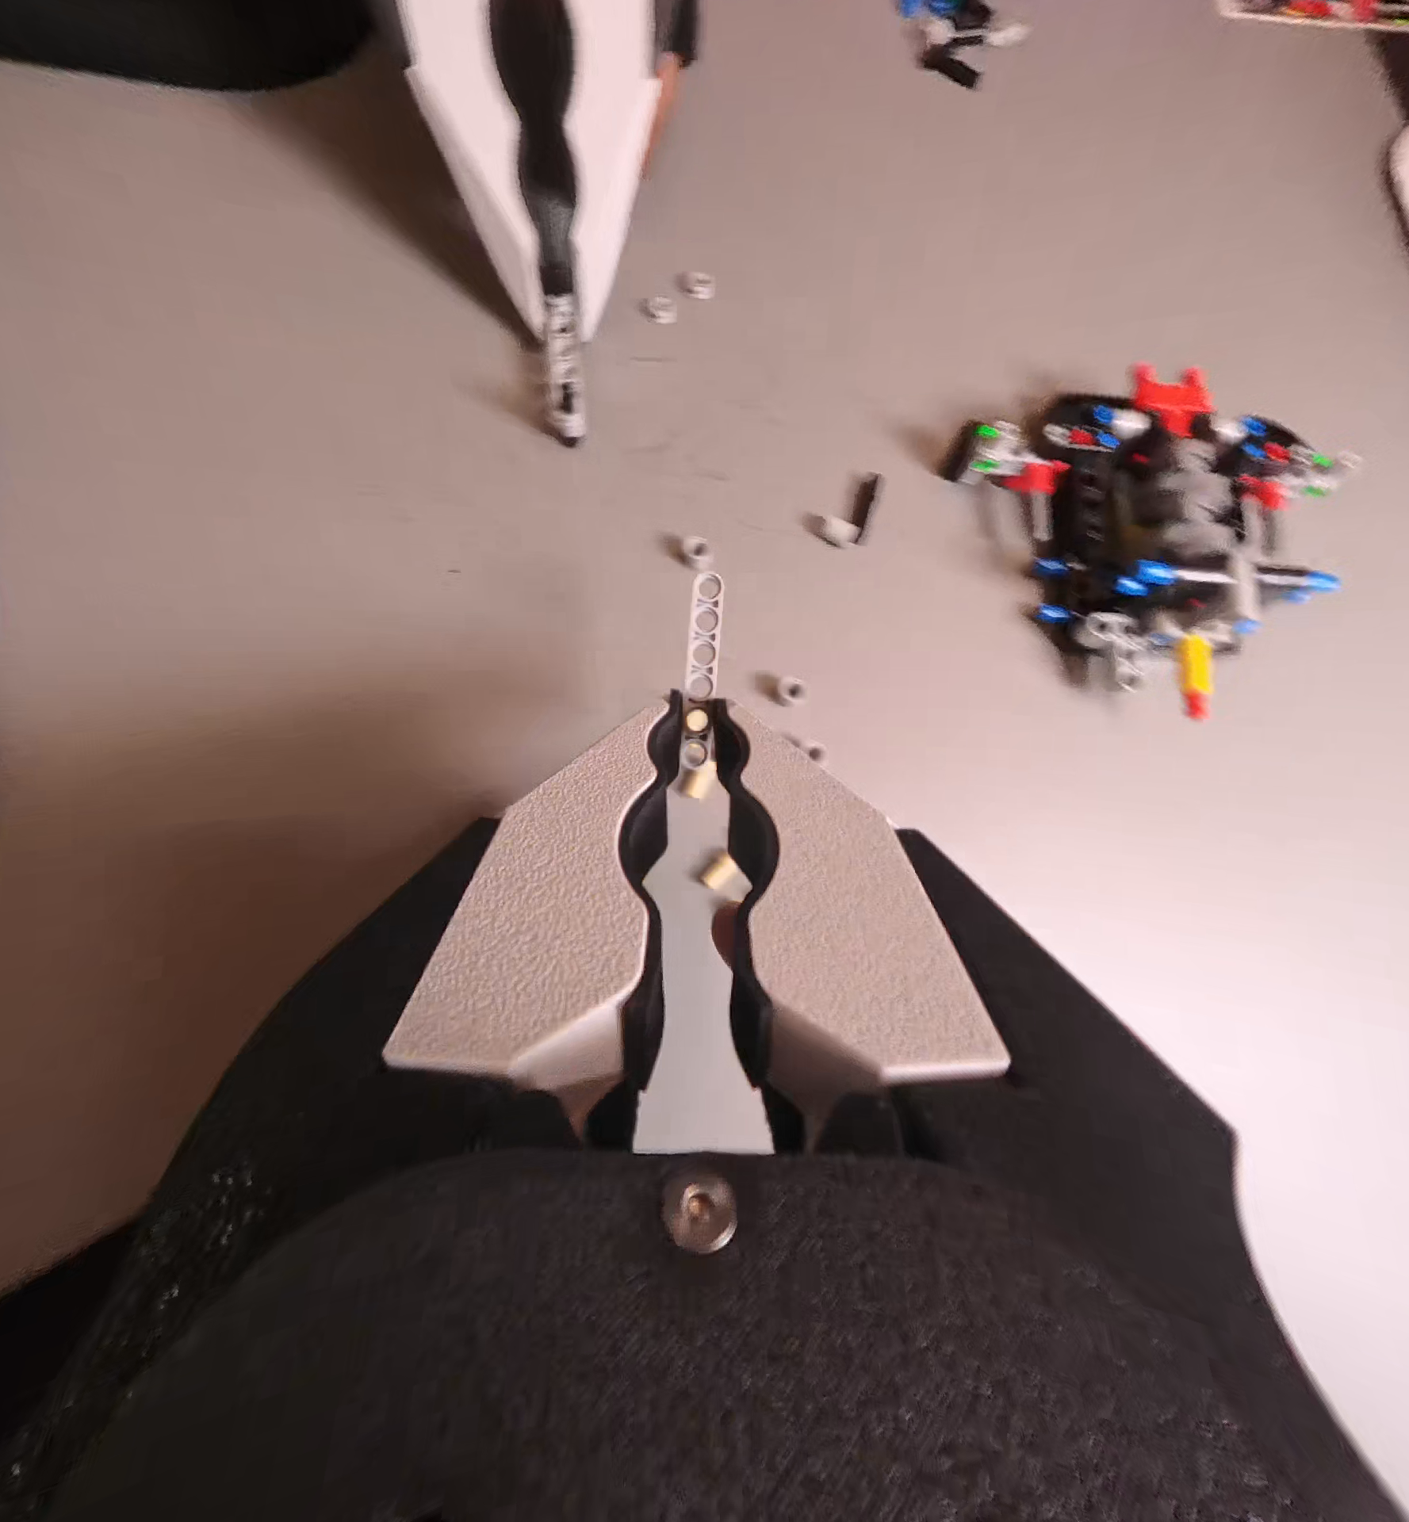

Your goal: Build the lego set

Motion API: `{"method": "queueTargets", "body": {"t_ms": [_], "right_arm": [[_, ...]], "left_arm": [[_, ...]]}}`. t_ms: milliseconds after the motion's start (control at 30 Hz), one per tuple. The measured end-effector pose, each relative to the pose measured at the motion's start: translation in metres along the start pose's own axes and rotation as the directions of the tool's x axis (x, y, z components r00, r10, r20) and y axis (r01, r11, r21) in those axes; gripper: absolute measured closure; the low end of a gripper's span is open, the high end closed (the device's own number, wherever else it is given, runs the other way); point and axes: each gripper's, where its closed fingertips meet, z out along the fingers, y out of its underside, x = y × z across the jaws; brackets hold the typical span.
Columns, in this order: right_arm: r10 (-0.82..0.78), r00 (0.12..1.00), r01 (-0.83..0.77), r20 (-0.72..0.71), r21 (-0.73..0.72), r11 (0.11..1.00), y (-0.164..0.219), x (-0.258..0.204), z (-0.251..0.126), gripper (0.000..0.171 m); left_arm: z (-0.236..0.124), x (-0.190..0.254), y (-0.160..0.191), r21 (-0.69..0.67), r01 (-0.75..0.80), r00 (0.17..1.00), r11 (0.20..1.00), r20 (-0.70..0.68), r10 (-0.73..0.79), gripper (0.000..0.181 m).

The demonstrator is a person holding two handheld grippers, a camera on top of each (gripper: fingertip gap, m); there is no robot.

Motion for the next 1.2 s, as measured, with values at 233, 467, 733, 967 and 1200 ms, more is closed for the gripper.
{"method": "queueTargets", "body": {"t_ms": [233,467,733,967,1200], "right_arm": [[-0.099,0.989,0.11,0.111,-0.101,0.989,0.0,-0.043,0.036,0.167],[-0.06,0.995,0.068,0.077,-0.111,0.991,-0.003,-0.036,0.047,0.166],[0.116,0.989,-0.117,-0.096,0.002,0.993,-0.032,0.041,0.035,0.162],[0.146,0.988,-0.15,-0.042,-0.15,0.977,-0.028,0.056,0.082,0.162],[-0.038,0.999,0.037,-0.006,-0.051,0.998,-0.056,0.043,0.078,0.169]], "left_arm": [[-0.022,0.007,0.004,0.007,0.013,1.0,1.0,0.003,-0.013,0.176],[-0.031,-0.004,0.025,-0.033,0.062,0.996,0.998,0.069,-0.059,0.176],[-0.036,-0.008,0.021,-0.007,0.053,0.995,0.999,0.082,-0.052,0.161],[-0.066,-0.031,-0.017,0.241,0.042,0.968,0.97,0.232,-0.1,0.162],[-0.055,-0.042,-0.032,0.304,0.054,0.942,0.951,0.299,-0.149,0.169]]}}
